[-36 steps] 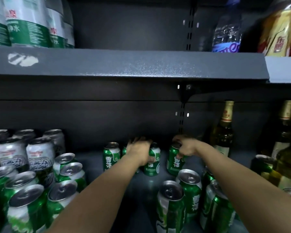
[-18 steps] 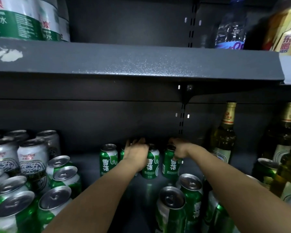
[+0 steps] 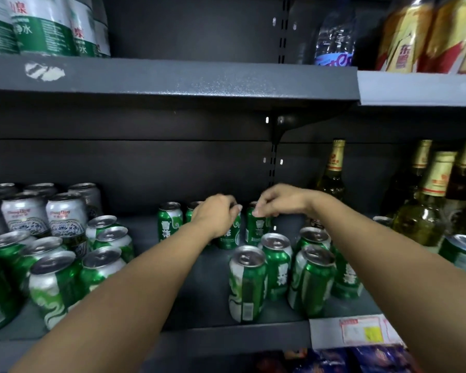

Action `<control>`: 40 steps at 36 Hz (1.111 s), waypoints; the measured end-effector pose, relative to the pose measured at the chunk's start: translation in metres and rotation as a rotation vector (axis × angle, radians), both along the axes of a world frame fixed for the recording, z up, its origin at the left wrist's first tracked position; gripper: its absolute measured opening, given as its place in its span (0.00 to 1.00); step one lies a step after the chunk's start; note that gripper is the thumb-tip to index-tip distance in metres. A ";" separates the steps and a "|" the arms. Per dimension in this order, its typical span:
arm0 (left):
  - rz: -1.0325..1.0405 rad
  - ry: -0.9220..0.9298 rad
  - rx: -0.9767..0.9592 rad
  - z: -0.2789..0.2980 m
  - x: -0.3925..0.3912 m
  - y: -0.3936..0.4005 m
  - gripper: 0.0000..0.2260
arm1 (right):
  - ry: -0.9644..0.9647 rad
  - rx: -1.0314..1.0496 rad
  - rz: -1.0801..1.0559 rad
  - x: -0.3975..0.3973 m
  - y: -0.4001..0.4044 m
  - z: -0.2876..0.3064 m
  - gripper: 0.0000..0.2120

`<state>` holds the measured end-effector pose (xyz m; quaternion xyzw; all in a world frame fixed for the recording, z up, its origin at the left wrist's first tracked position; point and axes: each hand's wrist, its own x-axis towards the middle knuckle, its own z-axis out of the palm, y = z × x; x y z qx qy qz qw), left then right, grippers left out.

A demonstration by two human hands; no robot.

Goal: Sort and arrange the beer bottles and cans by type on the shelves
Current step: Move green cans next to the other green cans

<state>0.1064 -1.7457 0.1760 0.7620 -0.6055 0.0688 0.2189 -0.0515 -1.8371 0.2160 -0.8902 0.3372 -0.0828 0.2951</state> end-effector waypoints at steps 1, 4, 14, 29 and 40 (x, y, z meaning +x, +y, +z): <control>-0.017 0.041 0.005 0.002 -0.004 0.004 0.16 | 0.095 0.047 0.042 -0.004 0.006 0.002 0.18; -0.080 0.191 0.121 0.009 -0.017 0.023 0.27 | 0.520 0.118 0.112 -0.015 0.017 0.005 0.38; -0.201 0.340 0.545 0.009 -0.048 0.068 0.33 | 0.539 -0.257 0.057 -0.014 0.041 -0.010 0.33; -0.017 0.180 0.216 0.009 0.037 0.064 0.24 | 0.317 -0.327 -0.320 0.017 0.016 -0.015 0.24; -0.017 0.209 0.161 0.007 0.069 0.041 0.27 | 0.378 -0.243 -0.399 0.030 -0.003 -0.022 0.30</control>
